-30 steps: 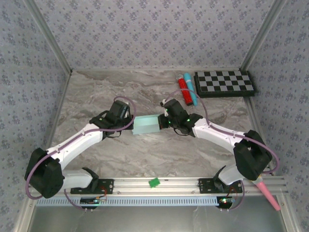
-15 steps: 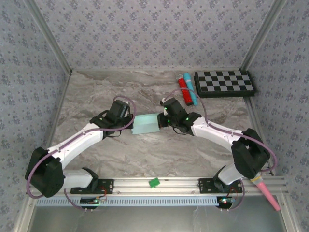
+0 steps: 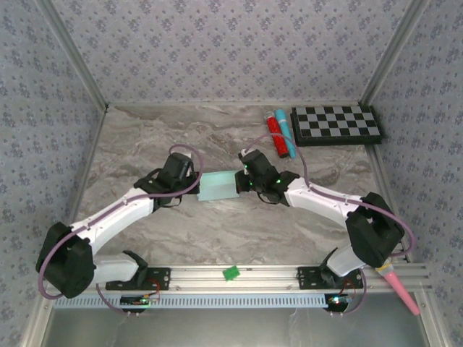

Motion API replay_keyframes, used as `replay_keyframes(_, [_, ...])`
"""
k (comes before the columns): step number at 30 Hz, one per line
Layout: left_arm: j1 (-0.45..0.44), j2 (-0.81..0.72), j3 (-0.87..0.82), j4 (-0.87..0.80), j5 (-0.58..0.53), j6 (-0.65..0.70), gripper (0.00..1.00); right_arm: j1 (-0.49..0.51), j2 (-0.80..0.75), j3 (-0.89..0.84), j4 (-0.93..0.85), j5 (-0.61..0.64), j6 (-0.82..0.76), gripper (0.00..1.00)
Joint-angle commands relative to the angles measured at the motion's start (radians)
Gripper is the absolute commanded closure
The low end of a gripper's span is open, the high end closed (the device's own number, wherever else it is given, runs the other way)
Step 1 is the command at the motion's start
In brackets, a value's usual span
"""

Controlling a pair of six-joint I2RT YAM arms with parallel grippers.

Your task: Fold the paper box

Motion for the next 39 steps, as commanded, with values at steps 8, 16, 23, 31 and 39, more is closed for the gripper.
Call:
replay_keyframes(8, [-0.039,0.005,-0.092,-0.046,0.031,0.002,1.0,0.049,0.018,-0.066,-0.029,-0.026,0.031,1.0])
replay_keyframes(16, [-0.06,0.011,-0.126,-0.036,0.005,-0.005,1.0,0.065,0.016,-0.084,-0.036,-0.012,0.03,1.0])
replay_keyframes(23, [-0.072,0.018,-0.136,-0.035,-0.01,-0.014,1.0,0.085,-0.001,-0.081,-0.046,0.018,0.029,0.98])
replay_keyframes(31, [-0.075,-0.014,-0.114,-0.044,-0.033,-0.004,0.95,0.087,-0.043,-0.054,-0.072,0.057,0.019,0.75])
replay_keyframes(39, [-0.076,-0.049,-0.099,-0.051,-0.031,0.005,0.74,0.088,-0.088,-0.051,-0.07,0.068,0.001,0.64])
